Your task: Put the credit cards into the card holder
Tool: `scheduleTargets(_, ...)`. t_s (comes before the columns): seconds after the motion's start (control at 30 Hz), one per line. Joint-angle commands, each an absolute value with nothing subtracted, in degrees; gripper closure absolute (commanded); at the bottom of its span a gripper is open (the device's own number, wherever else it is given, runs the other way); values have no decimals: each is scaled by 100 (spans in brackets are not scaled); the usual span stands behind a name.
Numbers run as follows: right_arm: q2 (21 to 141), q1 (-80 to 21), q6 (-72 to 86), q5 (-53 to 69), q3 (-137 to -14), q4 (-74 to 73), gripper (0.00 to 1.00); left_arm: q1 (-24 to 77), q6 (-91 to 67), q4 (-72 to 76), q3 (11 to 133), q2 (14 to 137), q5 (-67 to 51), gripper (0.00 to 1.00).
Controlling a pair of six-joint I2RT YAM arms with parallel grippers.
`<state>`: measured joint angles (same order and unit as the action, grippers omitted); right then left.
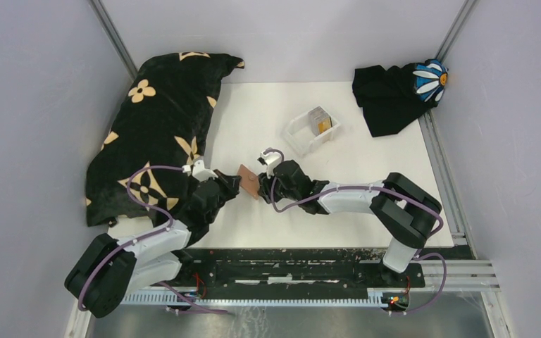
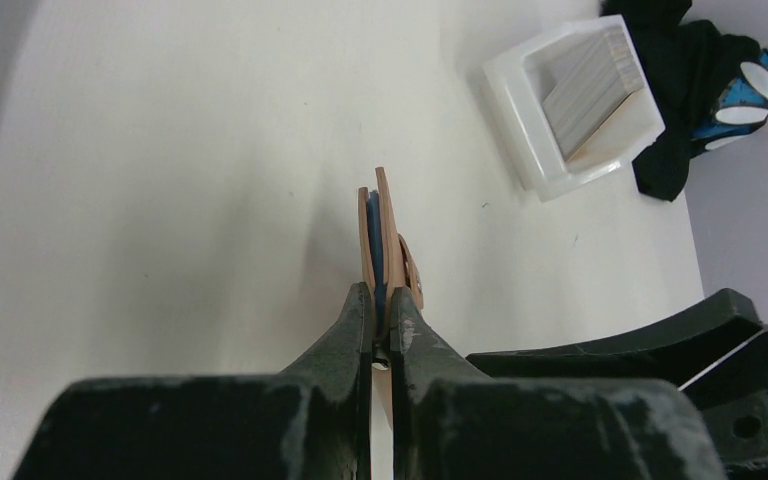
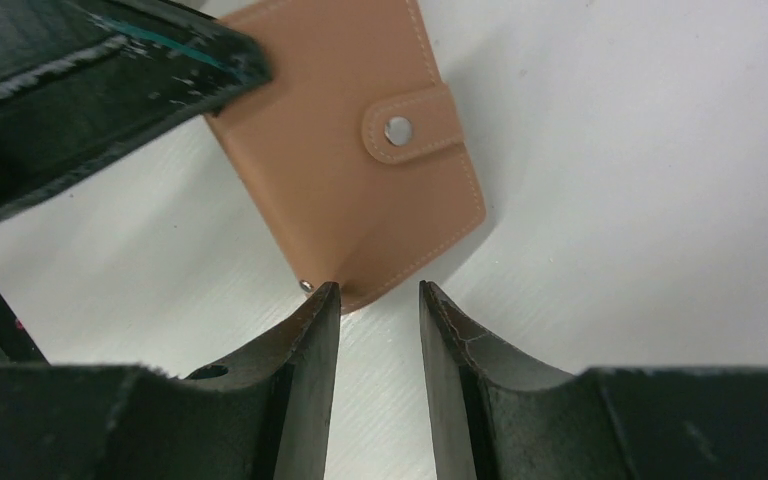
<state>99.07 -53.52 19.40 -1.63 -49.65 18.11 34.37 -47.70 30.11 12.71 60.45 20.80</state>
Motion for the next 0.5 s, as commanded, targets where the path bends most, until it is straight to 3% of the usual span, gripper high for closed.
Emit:
scheduleTargets(0.0, 9637, -5479, 1556, -461, -5290, 1798, 59, 3489, -4386, 3296, 1535, 6172, 1803, 97)
scheduleTargets(0.47, 10224, -5537, 1323, -485, -5843, 1770, 54, 3584, -4358, 3296, 1564, 6358, 1644, 97)
